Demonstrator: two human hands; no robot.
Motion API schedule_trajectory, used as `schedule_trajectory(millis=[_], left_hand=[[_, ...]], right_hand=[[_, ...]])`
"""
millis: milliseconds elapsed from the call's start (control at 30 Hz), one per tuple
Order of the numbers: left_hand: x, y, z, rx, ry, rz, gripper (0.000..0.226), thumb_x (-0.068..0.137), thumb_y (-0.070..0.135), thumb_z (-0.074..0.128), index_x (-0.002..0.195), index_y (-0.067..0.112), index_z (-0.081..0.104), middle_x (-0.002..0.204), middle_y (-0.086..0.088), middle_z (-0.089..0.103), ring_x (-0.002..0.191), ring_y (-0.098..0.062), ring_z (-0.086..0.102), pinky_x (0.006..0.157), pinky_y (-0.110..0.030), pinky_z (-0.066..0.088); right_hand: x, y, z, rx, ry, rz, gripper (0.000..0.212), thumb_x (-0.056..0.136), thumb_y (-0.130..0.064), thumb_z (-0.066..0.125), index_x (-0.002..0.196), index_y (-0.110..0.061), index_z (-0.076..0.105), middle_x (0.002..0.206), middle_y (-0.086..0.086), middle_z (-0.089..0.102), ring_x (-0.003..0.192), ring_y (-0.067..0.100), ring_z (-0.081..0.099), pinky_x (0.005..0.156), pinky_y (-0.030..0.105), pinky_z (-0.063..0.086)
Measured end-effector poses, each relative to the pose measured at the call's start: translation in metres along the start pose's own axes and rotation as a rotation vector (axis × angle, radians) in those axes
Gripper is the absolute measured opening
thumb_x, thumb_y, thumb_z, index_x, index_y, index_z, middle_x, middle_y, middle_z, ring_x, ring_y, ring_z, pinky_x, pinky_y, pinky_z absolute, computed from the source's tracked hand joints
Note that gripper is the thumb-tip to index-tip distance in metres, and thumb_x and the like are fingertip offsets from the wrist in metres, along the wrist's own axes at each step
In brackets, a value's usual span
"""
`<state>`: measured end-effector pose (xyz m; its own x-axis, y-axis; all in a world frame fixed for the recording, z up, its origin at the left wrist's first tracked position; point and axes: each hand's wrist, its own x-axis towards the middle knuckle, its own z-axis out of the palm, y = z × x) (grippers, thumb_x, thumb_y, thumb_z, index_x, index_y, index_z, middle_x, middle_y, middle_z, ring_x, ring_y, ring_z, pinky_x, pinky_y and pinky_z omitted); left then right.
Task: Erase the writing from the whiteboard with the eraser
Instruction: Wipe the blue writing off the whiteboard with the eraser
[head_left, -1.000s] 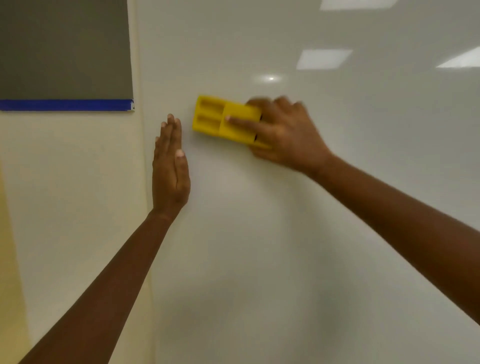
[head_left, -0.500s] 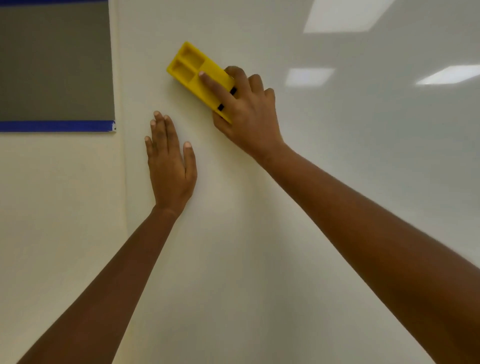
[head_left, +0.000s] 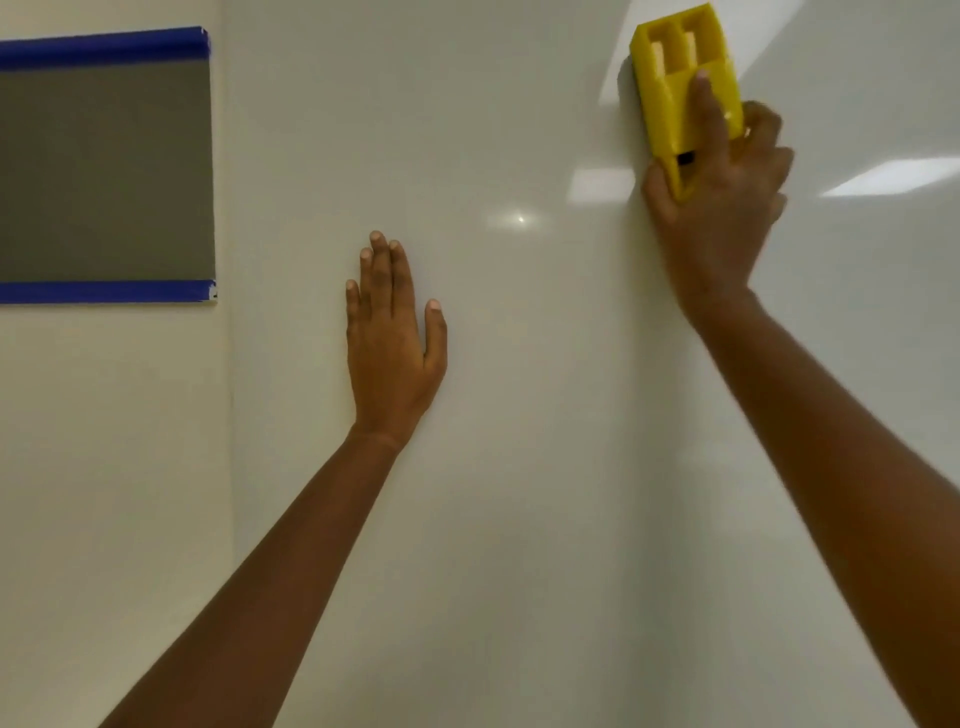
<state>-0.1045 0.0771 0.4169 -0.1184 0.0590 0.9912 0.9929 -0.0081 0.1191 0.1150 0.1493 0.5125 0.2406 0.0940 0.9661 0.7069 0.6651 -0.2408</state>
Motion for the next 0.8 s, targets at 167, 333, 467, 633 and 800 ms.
schedule_trajectory(millis=[167,333,467,633,800], left_hand=[[-0.003,0.019,0.010,0.012,0.015,-0.020,0.059,0.093,0.025,0.031,0.143,0.000,0.013,0.153,-0.019,0.011,0.141,-0.029,0.007,0.114,-0.035,0.001],[-0.006,0.030,0.017,0.017,0.045,-0.034,0.058,0.093,0.024,0.033,0.143,-0.001,0.016,0.152,-0.020,0.014,0.141,-0.030,0.010,0.114,-0.038,0.005],[-0.007,0.028,0.020,0.042,0.052,-0.030,0.058,0.093,0.025,0.032,0.143,-0.001,0.015,0.152,-0.020,0.013,0.140,-0.028,0.009,0.114,-0.038,0.004],[-0.008,0.028,0.021,0.054,0.065,-0.030,0.058,0.094,0.025,0.031,0.143,0.000,0.015,0.152,-0.019,0.013,0.140,-0.029,0.010,0.114,-0.037,0.004],[-0.008,0.027,0.021,0.063,0.081,-0.028,0.058,0.093,0.025,0.031,0.143,0.000,0.017,0.152,-0.019,0.014,0.140,-0.029,0.010,0.113,-0.036,0.004]], right_hand=[[-0.049,-0.032,0.011,-0.042,-0.130,-0.339,0.056,0.090,-0.035,0.047,0.142,-0.027,0.030,0.140,0.018,0.039,0.107,0.038,0.045,0.075,0.042,0.040],[-0.041,-0.008,-0.005,-0.042,-0.178,-0.595,0.052,0.085,-0.028,0.058,0.135,-0.020,0.046,0.127,0.023,0.053,0.092,0.043,0.054,0.065,0.044,0.046],[-0.017,0.047,-0.025,-0.065,-0.108,-0.448,0.055,0.086,-0.030,0.057,0.138,-0.020,0.042,0.132,0.024,0.047,0.098,0.045,0.050,0.074,0.049,0.044],[-0.001,0.122,-0.051,-0.092,0.000,-0.203,0.059,0.088,-0.032,0.055,0.142,-0.021,0.034,0.136,0.025,0.040,0.108,0.046,0.045,0.085,0.050,0.041],[0.011,0.185,-0.074,-0.099,0.118,0.044,0.060,0.089,-0.035,0.050,0.144,-0.021,0.030,0.137,0.025,0.037,0.111,0.046,0.041,0.089,0.050,0.039]])
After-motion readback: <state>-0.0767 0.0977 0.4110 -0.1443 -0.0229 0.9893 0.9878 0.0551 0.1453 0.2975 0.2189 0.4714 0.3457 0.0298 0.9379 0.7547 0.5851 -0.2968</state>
